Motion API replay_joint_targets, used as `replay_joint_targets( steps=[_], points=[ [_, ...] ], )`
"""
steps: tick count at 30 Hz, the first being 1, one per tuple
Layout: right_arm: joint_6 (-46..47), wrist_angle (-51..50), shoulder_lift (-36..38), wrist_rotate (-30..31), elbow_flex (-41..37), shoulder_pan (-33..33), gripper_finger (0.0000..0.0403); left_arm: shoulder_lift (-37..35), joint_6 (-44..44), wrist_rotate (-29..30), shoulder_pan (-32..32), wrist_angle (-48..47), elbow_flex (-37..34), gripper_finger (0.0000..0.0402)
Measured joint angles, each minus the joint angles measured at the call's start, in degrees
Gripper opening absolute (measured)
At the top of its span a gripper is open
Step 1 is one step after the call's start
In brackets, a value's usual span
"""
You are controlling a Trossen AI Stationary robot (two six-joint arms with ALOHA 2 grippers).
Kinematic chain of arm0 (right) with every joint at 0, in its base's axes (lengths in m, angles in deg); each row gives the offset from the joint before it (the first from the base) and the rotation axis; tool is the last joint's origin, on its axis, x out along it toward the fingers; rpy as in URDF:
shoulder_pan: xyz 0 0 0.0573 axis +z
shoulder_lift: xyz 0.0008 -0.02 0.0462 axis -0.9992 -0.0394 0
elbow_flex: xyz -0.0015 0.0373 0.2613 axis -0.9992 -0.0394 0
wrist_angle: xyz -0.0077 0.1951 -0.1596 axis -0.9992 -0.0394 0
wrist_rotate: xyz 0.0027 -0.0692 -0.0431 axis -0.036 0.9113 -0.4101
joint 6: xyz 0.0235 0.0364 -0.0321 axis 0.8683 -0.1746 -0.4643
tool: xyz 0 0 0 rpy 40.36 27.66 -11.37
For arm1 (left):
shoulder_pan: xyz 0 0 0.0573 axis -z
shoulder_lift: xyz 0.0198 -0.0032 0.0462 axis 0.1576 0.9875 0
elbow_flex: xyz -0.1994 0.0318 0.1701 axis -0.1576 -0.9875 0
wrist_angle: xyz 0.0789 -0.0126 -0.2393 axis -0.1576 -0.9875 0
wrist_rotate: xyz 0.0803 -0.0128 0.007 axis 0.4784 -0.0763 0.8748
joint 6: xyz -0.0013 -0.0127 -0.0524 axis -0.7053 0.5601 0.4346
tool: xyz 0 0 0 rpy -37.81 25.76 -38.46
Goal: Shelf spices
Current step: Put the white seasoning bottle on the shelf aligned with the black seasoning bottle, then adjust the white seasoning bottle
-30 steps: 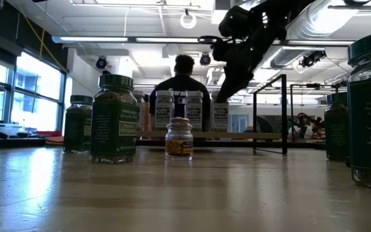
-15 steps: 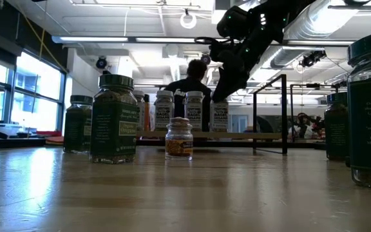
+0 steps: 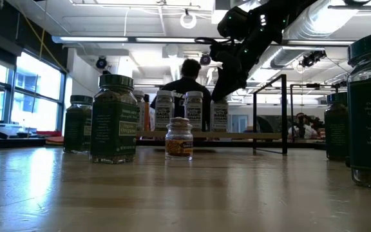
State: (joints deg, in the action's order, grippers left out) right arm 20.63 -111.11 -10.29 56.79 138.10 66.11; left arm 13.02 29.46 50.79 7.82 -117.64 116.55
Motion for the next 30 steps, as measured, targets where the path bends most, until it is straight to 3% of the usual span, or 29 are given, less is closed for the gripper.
replay_joint_targets(
  steps=[6,12,19,30],
  points=[
    [0.09,-0.1,3.14,-1.84,0.0,1.89,0.0067,0.0,-0.04,-0.31,0.0,0.02,0.0,0.0121],
    [1.04,1.61,3.91,-8.2,0.02,4.39,0.0067,0.11,-1.15,0.74,0.0,0.02,0.0,0.0121],
    [2.56,9.01,-1.13,-4.59,0.04,5.7,0.0067,0.11,-1.64,1.66,0.0,0.41,0.0,0.0121],
    [2.6,11.2,-5.68,-1.26,0.04,3.89,0.0067,0.11,-1.62,1.56,0.0,1.42,0.0,0.0121]
  ],
)
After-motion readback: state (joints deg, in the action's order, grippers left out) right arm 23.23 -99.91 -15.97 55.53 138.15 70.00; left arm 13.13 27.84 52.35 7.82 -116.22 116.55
